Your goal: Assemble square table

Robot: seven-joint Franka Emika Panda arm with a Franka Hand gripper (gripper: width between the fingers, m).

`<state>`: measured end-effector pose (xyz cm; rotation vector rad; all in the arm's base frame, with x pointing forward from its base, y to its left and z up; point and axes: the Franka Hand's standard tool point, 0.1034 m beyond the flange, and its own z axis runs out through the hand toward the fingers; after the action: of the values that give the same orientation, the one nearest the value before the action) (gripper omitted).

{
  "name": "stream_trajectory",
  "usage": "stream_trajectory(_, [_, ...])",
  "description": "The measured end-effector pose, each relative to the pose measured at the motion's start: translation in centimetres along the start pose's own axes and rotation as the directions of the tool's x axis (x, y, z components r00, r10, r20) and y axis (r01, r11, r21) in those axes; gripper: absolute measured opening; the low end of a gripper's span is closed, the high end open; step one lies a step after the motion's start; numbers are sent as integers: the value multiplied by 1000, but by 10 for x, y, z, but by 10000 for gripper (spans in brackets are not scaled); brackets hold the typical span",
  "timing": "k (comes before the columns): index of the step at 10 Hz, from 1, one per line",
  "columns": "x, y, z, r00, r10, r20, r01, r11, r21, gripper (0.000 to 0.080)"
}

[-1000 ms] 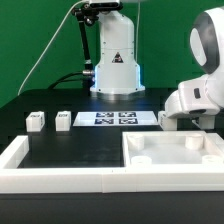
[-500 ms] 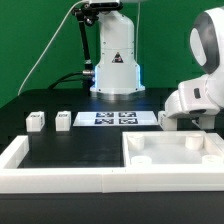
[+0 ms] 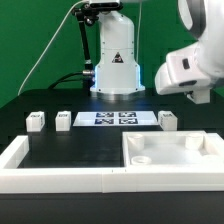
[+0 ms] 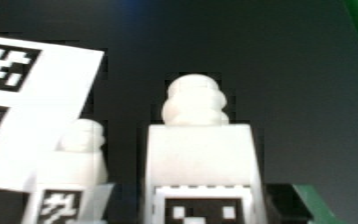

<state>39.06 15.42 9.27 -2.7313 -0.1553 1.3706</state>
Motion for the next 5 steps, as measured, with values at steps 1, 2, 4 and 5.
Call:
stream_trajectory(1, [0,0,2,1000,0,-11,0,1000,-2,287])
stream_trajectory(2, [6,-1,1,999,-1,-44,0,1000,0,287])
stream_trajectory(4, [13,1,-7,981,-1,-196,0,1000,-2,287])
stream_trajectory(5, [16,5,-13,965,-14,-262,14,1000,-2,287])
